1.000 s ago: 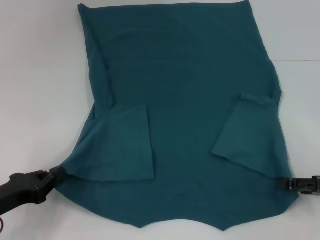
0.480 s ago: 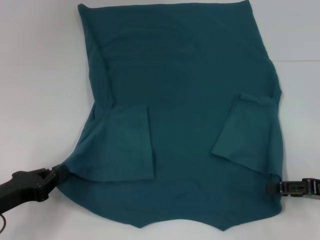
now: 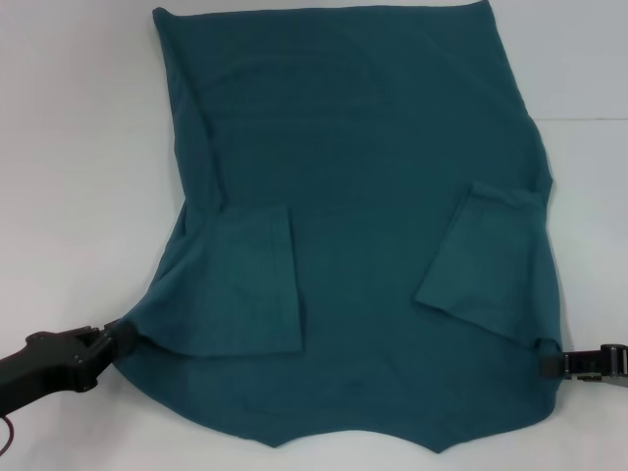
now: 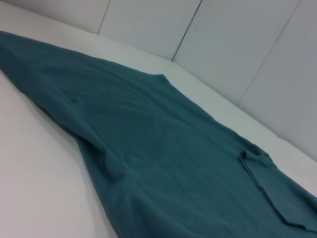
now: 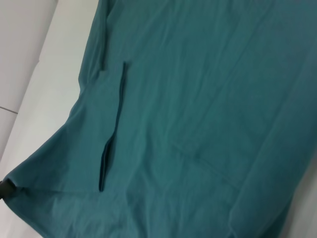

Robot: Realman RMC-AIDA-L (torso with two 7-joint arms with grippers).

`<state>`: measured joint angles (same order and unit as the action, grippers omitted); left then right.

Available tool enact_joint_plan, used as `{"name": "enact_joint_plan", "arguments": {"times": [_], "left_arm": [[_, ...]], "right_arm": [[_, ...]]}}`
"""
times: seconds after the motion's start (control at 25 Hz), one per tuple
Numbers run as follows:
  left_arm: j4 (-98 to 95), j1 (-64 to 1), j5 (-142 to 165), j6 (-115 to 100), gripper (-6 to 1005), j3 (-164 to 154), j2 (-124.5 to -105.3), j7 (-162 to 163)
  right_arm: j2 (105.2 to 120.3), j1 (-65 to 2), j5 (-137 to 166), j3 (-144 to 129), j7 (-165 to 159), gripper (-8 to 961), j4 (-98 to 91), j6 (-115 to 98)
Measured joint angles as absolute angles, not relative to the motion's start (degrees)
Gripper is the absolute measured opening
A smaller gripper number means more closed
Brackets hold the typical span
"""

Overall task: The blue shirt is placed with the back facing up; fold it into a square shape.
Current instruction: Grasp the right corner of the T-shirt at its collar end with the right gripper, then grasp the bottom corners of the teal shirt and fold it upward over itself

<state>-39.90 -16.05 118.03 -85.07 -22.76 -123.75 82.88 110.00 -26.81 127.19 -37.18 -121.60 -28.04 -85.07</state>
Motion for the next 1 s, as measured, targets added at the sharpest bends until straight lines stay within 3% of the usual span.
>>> {"name": "enact_joint_plan", "arguments": {"times": [0.16, 0.24, 0.48, 1.0], "left_arm": [[-39.9, -16.13, 118.03, -85.07, 27, -22.76, -123.75, 82.88], [-39.9, -16.18, 118.03, -85.08, 27, -22.76, -123.72, 82.88], [-39.91, -16.45, 118.03, -85.37, 27, -22.76, -123.64, 82.88], [-40.55, -16.33, 118.14, -86.02, 28, -22.67, -123.34, 85.05]], "right_arm": [[109.96, -26.54, 127.18, -37.17, -121.71, 465, -28.04, -85.03], [109.96, -26.36, 127.17, -37.13, -121.74, 216, -28.04, -85.0], [110.04, -25.71, 126.87, -35.94, -120.63, 63, -28.04, -85.17], [109.79, -22.79, 126.81, -28.49, -114.4, 63, -28.04, -89.59]]}}
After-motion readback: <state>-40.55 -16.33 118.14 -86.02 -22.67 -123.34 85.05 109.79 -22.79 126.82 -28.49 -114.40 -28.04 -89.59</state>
